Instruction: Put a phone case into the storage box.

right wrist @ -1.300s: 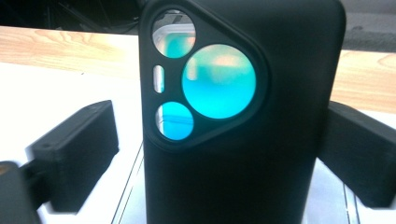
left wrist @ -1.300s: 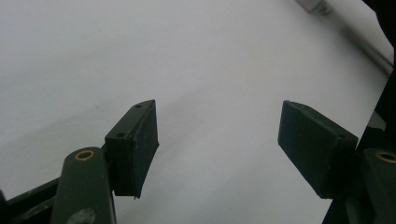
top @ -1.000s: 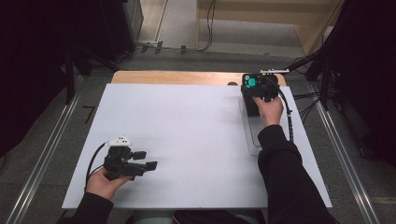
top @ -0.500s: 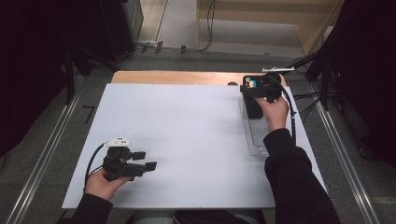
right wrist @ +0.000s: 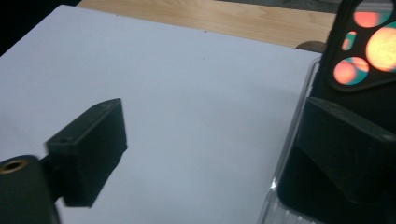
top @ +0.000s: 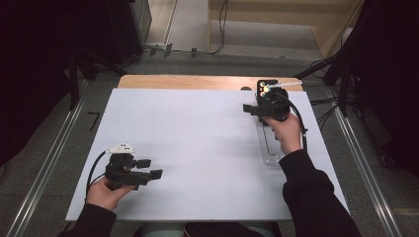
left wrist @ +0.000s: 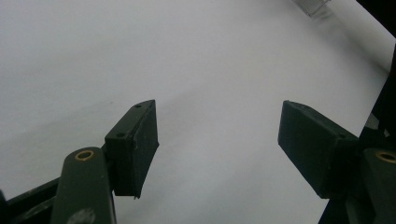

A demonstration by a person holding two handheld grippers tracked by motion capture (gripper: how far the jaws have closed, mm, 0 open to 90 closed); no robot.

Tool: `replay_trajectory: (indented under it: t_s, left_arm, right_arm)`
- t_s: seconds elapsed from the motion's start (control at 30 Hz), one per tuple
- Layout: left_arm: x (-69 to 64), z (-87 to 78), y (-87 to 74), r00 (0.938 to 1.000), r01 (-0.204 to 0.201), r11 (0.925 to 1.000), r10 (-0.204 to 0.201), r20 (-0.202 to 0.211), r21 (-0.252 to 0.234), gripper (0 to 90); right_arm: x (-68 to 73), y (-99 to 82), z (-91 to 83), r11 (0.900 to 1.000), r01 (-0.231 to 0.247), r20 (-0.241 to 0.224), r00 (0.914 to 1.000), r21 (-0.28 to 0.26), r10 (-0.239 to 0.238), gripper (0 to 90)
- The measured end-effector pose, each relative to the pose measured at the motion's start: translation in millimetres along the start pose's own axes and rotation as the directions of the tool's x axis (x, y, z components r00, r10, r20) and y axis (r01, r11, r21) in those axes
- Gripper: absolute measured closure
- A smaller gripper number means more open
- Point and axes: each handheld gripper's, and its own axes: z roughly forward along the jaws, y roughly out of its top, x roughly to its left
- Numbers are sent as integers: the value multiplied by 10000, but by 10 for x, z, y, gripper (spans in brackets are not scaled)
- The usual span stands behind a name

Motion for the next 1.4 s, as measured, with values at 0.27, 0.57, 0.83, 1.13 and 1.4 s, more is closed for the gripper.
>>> replay_trajectory:
  t_s: [0.27, 0.57, 0.83, 1.13, 1.4]
  left_arm:
    - [0, -7, 21, 9999, -66, 10000, 67, 107, -36, 293]
    - [-12, -6, 33, 9997, -127, 9999, 126, 227, 17, 293]
    - [-29, 3, 43, 9978, -88, 9999, 91, 662, -49, 292]
    - [-72, 15, 50, 9966, -248, 9997, 249, 791, -16, 292]
    - [-129, 23, 35, 9943, -391, 9992, 388, 996, 9, 292]
  right_arm:
    - [187, -154, -105, 9993, 265, -1240, 9920, 250, -232, 222]
    - [429, -371, -285, 9934, 1051, -2067, 9739, 464, -934, 245]
    - [564, -650, -401, 9862, 1499, -2398, 9622, 696, -1294, 245]
    - [643, -884, -496, 9782, 1852, -2670, 9512, 940, -1544, 245]
    - [671, -1103, -545, 9677, 2277, -2642, 9450, 1078, -1930, 242]
